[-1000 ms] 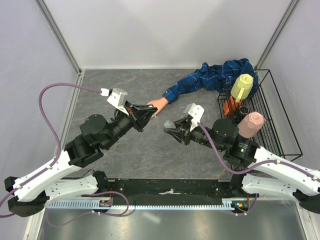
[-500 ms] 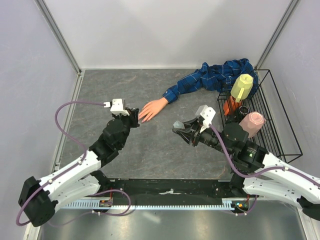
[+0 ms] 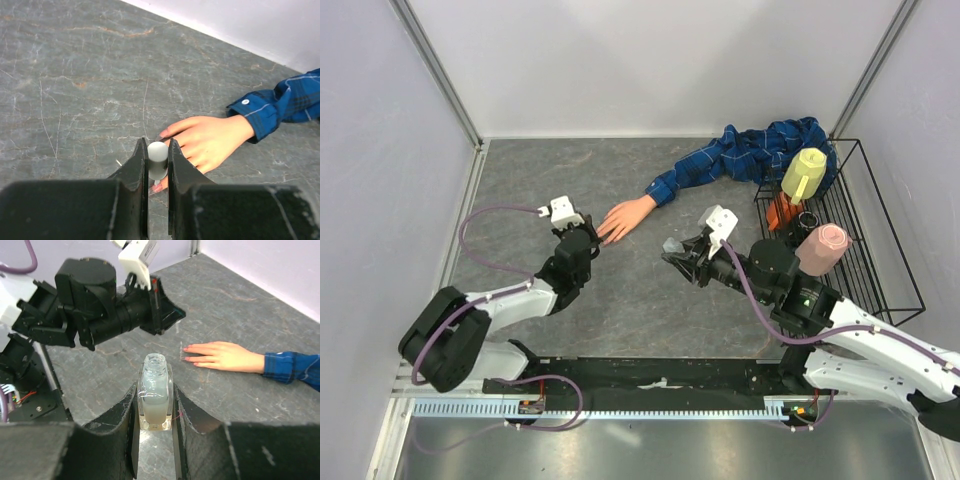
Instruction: Paint the nails
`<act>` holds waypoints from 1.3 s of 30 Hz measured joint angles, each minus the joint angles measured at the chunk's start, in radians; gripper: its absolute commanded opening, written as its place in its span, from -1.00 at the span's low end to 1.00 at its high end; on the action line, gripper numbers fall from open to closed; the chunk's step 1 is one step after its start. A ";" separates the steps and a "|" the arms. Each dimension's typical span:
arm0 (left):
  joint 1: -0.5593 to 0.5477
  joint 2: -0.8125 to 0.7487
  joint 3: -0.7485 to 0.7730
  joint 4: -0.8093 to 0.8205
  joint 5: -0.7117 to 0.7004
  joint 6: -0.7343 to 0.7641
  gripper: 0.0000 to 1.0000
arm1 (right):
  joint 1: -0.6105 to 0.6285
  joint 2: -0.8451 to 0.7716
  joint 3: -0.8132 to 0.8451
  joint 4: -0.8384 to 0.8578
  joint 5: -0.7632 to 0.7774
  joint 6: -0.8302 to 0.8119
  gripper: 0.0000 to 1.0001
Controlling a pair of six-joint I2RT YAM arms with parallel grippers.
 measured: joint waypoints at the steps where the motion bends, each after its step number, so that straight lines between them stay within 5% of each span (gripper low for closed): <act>1: 0.001 0.017 -0.004 0.020 -0.002 -0.001 -0.96 | -0.004 0.000 0.000 0.002 0.001 -0.003 -1.00; 18: 0.002 0.246 0.086 -0.101 -0.133 -0.260 -0.96 | -0.080 -0.047 -0.029 0.042 -0.006 -0.031 -1.00; 39: 0.046 0.309 0.142 -0.135 -0.131 -0.328 -0.97 | -0.086 -0.057 -0.049 0.048 -0.011 -0.032 -1.00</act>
